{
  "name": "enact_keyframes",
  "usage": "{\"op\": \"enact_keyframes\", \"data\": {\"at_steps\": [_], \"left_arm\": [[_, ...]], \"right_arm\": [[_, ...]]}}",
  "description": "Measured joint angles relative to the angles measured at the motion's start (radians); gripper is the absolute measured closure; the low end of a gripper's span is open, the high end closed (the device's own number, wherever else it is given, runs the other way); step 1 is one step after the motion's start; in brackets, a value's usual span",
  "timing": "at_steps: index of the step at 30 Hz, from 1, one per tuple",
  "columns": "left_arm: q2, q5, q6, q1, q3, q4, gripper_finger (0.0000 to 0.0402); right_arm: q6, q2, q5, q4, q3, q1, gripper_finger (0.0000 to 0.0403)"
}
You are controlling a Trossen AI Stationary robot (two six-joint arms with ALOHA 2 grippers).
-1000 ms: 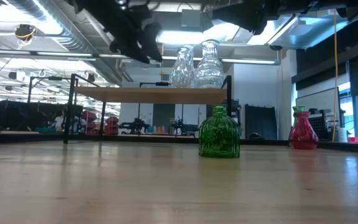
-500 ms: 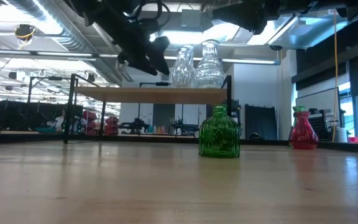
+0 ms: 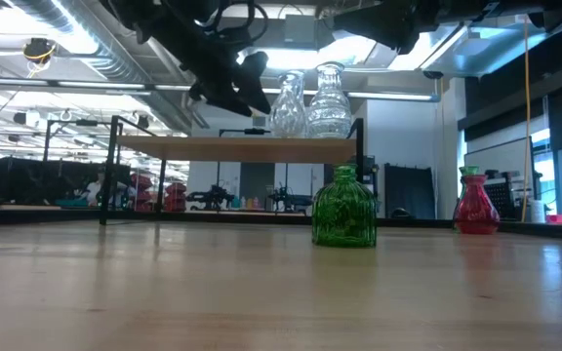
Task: Sort vases onto shelf
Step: Put the transparent vase aligned with the other transparent vases on the shelf, then put the middle green vase on the shelf
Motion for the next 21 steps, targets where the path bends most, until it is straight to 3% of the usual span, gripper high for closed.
{"op": "enact_keyframes", "data": {"at_steps": [11, 21], "left_arm": [[0.000, 0.056, 0.001, -0.008, 0.000, -0.074, 0.0149], [0.038, 0.061, -0.001, -0.003, 0.001, -0.028, 0.0149]], "right_arm": [[0.000, 0.000, 0.000, -0.001, 0.000, 0.000, 0.0087], [0.000, 0.000, 0.000, -0.001, 0.000, 0.000, 0.0087]]}}
